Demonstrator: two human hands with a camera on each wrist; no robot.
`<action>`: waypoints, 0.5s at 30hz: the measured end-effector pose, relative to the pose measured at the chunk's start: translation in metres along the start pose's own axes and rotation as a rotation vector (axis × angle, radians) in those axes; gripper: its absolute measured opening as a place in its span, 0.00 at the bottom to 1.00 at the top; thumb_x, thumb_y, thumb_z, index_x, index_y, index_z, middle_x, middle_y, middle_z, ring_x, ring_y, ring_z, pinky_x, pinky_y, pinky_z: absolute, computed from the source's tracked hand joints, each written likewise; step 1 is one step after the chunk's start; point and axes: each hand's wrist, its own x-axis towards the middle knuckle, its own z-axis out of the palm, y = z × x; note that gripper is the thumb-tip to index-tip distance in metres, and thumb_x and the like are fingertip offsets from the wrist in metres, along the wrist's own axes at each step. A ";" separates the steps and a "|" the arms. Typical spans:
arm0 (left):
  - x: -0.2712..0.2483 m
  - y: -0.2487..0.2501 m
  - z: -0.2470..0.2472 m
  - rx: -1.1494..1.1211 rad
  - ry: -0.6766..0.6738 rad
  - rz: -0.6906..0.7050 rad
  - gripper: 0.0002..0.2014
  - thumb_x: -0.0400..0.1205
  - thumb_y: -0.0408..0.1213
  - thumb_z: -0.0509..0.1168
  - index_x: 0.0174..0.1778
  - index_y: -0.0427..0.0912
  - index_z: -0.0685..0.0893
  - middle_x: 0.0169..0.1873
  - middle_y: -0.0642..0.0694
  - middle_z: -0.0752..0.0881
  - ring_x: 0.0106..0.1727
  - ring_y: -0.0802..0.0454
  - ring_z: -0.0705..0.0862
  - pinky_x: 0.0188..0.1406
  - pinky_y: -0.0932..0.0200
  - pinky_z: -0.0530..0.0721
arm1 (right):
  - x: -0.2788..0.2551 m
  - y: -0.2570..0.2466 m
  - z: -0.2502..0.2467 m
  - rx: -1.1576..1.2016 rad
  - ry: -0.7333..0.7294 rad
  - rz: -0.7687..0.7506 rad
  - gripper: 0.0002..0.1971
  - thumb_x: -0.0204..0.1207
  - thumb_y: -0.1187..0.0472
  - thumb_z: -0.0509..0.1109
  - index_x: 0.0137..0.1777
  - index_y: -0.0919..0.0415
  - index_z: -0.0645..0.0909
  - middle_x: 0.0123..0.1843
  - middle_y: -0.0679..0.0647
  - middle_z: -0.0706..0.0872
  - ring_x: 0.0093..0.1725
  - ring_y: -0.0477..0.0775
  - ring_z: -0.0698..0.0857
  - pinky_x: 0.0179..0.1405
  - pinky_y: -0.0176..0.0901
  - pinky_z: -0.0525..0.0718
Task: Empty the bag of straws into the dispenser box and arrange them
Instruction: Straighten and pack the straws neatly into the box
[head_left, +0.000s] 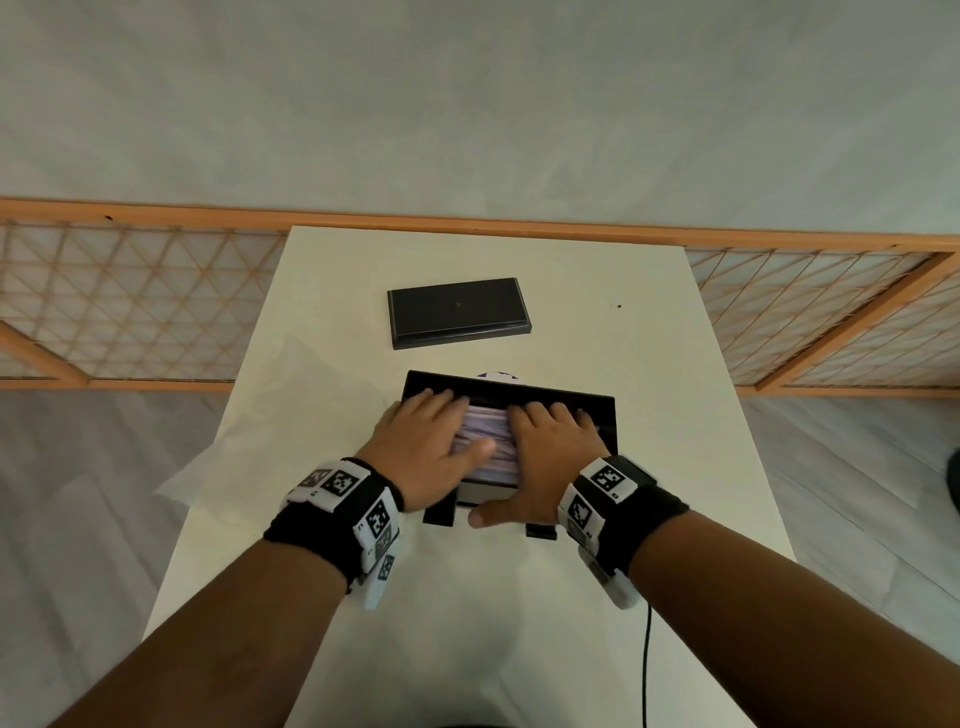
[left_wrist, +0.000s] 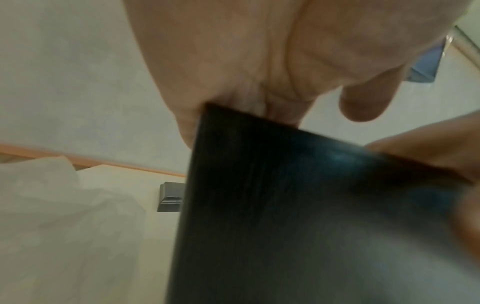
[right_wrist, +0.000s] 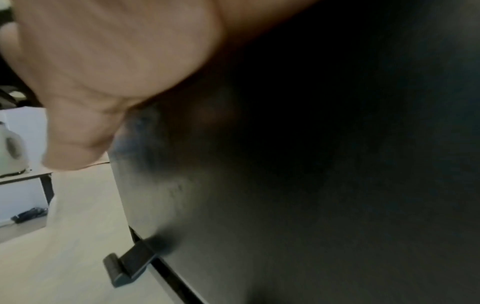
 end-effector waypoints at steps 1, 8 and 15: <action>-0.003 0.002 0.005 0.105 -0.051 -0.010 0.52 0.74 0.77 0.34 0.88 0.46 0.60 0.89 0.46 0.60 0.90 0.46 0.53 0.88 0.42 0.54 | 0.001 0.000 0.003 0.014 -0.005 0.006 0.62 0.51 0.14 0.62 0.81 0.53 0.60 0.76 0.53 0.70 0.74 0.61 0.70 0.78 0.68 0.64; -0.026 0.013 0.002 0.189 -0.079 -0.048 0.43 0.73 0.75 0.64 0.77 0.51 0.67 0.77 0.50 0.70 0.81 0.47 0.64 0.85 0.36 0.59 | -0.004 -0.001 0.013 0.023 0.064 -0.020 0.54 0.57 0.20 0.66 0.78 0.51 0.63 0.73 0.51 0.72 0.72 0.61 0.70 0.77 0.69 0.64; 0.001 0.046 -0.004 0.468 -0.169 -0.181 0.54 0.62 0.65 0.78 0.80 0.45 0.63 0.72 0.44 0.74 0.77 0.40 0.67 0.80 0.18 0.47 | 0.004 0.001 0.009 0.058 -0.072 -0.030 0.53 0.58 0.26 0.72 0.81 0.50 0.60 0.78 0.50 0.71 0.77 0.61 0.70 0.80 0.71 0.59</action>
